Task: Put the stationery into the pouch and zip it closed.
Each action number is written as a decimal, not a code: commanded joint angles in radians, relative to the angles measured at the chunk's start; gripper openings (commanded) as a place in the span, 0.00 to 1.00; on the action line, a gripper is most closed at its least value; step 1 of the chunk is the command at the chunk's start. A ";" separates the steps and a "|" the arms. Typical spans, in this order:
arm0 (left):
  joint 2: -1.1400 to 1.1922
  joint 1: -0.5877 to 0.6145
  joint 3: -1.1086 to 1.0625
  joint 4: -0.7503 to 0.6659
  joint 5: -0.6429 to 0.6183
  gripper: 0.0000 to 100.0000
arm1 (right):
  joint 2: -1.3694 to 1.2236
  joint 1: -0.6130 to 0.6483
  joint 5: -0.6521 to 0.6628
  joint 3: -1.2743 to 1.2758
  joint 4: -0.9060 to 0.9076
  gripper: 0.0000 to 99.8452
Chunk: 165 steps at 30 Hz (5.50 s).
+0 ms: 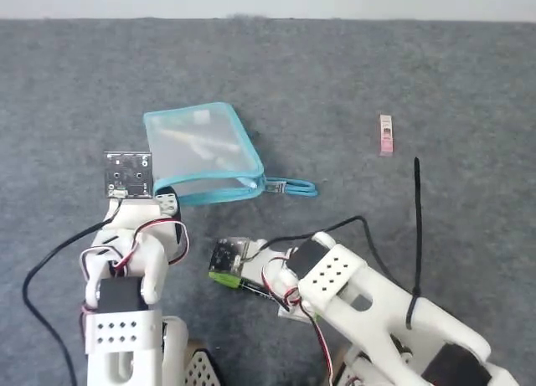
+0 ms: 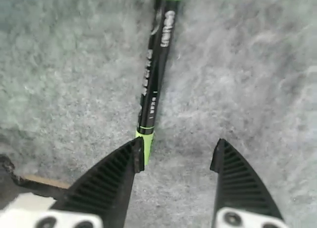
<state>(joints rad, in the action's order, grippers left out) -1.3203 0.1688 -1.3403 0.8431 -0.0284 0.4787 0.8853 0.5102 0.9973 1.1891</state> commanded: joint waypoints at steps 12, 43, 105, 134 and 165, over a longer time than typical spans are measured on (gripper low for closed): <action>0.003 0.025 0.024 -0.060 0.008 0.01 | 0.288 -0.177 0.021 0.242 -0.101 0.05; 0.003 0.023 0.022 -0.061 0.003 0.01 | 0.259 0.015 -0.063 0.175 -0.096 0.21; 0.003 0.028 0.013 -0.061 0.005 0.01 | 0.156 -0.222 -0.155 -0.872 0.613 0.01; 0.003 0.028 0.012 -0.080 0.006 0.01 | 0.335 -0.133 -0.222 -0.850 0.524 0.01; -0.003 -0.017 0.134 0.074 0.002 0.01 | -0.354 -0.170 -0.319 -1.030 -0.016 0.35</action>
<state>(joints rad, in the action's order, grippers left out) -1.3203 0.1780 -1.3311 0.8447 -0.0284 0.0706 0.7442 0.2033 0.0997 1.1278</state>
